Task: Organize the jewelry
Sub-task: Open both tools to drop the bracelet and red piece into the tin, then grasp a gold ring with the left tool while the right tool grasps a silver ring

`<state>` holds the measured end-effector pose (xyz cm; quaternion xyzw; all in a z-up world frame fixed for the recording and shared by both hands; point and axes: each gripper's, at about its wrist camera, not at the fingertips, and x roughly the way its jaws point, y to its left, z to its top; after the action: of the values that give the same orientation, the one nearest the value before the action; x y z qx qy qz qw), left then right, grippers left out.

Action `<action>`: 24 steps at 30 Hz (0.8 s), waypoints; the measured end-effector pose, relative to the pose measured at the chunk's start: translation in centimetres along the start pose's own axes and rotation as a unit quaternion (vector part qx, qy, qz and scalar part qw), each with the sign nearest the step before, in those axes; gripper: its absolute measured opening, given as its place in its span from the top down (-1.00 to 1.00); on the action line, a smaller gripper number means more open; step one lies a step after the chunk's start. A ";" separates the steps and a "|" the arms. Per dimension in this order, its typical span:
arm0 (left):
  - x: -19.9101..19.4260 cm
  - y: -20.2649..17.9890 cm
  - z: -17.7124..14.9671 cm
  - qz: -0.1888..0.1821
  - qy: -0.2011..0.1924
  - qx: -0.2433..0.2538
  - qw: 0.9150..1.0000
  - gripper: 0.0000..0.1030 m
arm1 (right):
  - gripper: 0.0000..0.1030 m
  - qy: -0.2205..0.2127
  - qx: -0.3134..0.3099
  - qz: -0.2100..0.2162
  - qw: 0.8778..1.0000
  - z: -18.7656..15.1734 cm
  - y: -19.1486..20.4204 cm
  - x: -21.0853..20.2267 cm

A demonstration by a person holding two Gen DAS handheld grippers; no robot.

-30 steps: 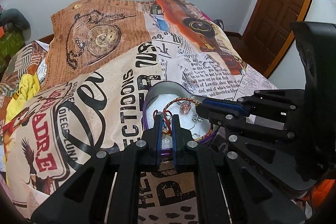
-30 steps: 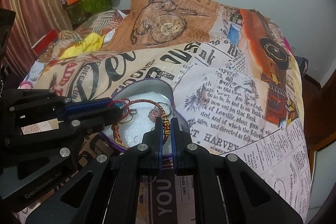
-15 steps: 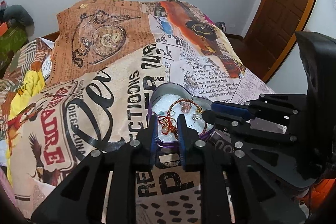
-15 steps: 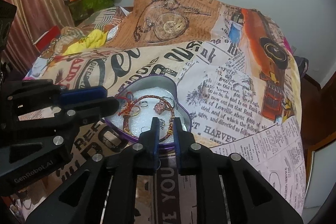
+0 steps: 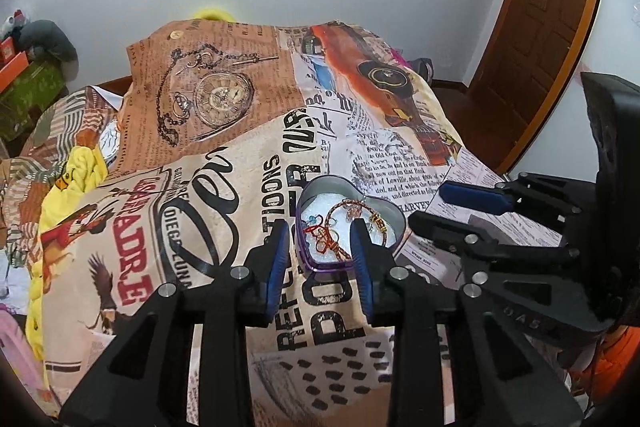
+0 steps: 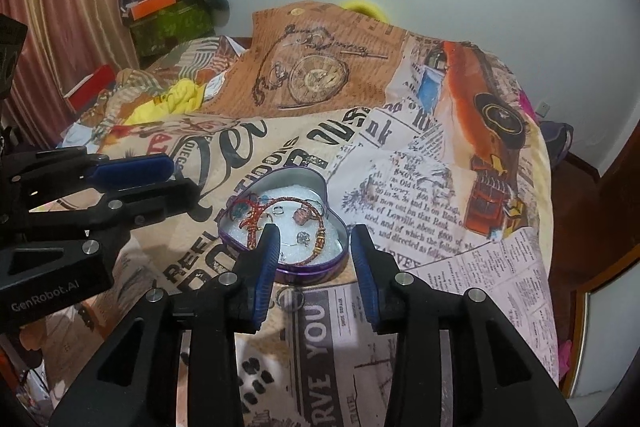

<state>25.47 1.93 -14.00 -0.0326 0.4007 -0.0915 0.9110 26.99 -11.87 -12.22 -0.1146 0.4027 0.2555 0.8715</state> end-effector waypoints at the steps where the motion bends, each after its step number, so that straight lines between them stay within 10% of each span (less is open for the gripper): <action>1: -0.1 0.0 -0.1 0.002 0.001 0.001 1.000 0.40 | 0.35 -0.001 0.000 -0.001 1.000 -0.1 0.0 -0.1; 24: 5.2 -3.0 -5.2 -0.035 0.105 0.024 0.994 0.25 | 0.35 0.051 0.014 0.001 0.999 -5.2 -1.2 0.6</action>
<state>24.67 -1.94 -20.83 -0.0152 0.4908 -0.1360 0.8604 24.65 -14.80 -16.00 -0.1151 0.4501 0.2449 0.8510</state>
